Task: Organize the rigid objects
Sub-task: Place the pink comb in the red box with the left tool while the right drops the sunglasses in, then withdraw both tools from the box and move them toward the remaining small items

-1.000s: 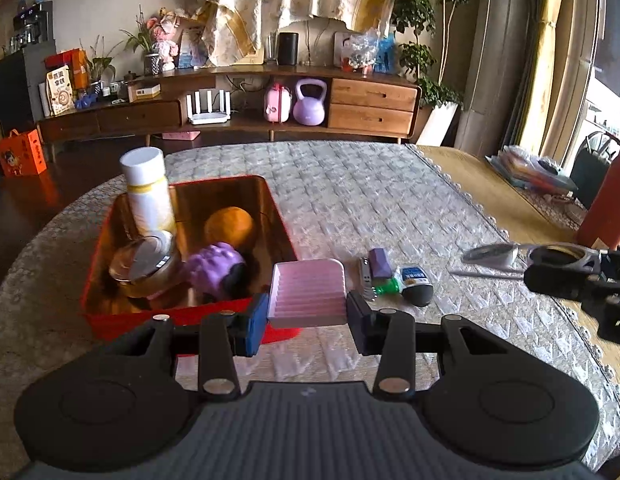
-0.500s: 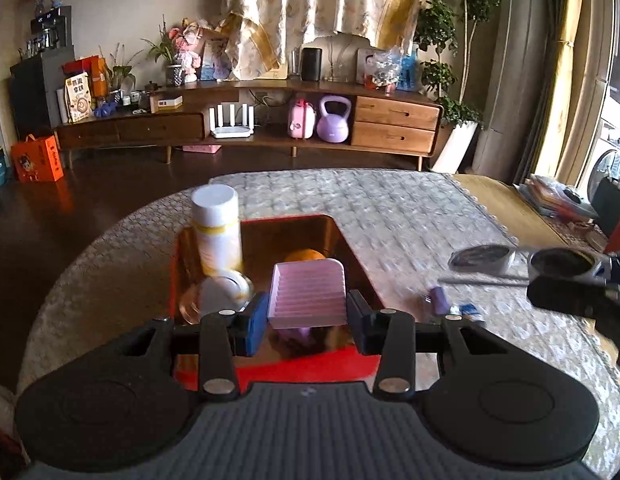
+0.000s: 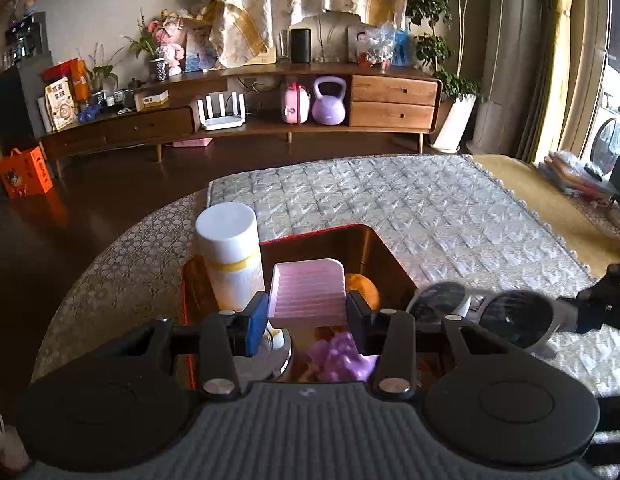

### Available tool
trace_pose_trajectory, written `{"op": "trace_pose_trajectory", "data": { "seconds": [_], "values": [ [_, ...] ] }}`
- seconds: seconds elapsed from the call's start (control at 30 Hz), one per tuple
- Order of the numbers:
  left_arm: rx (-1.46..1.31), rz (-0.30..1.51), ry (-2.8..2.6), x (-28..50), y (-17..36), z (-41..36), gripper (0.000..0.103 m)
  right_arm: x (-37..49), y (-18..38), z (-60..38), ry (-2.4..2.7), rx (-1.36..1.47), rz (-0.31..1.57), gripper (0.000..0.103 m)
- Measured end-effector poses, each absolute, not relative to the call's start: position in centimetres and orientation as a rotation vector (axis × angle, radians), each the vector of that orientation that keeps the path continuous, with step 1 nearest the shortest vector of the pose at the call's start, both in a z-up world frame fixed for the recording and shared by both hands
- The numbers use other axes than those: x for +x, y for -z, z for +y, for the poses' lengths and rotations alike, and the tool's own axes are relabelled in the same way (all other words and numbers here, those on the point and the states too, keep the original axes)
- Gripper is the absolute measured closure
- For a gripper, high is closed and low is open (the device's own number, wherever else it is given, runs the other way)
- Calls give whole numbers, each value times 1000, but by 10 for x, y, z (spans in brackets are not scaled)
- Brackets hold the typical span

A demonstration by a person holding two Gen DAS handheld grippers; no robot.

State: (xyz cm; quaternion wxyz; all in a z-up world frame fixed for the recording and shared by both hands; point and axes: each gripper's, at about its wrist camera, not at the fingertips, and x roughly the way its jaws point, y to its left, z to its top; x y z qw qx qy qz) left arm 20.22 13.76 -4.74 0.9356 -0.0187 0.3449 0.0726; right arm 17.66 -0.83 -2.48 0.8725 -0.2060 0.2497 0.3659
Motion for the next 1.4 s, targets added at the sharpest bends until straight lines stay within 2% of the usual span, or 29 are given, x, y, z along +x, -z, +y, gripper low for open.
{"op": "trace_pose_trajectory", "data": {
  "seconds": [0.5,0.7,0.83,0.97,1.1,1.4],
  "values": [
    [53,786,-170,251,79,140,61,189,57,27,-747,-546,554,69],
    [23,783,-188,256,79,146,61,181,56,21,-748,-538,534,57],
    [10,784,-193,253,79,148,61,180,49,10,-761,-460,542,44],
    [-15,793,-185,247,80,149,59,180,42,0,-768,-405,555,40],
    [-25,782,-171,237,75,147,50,179,34,-13,-761,-340,568,37],
    [-47,752,-140,211,55,138,41,179,11,-51,-749,-196,591,25]
  ]
}}
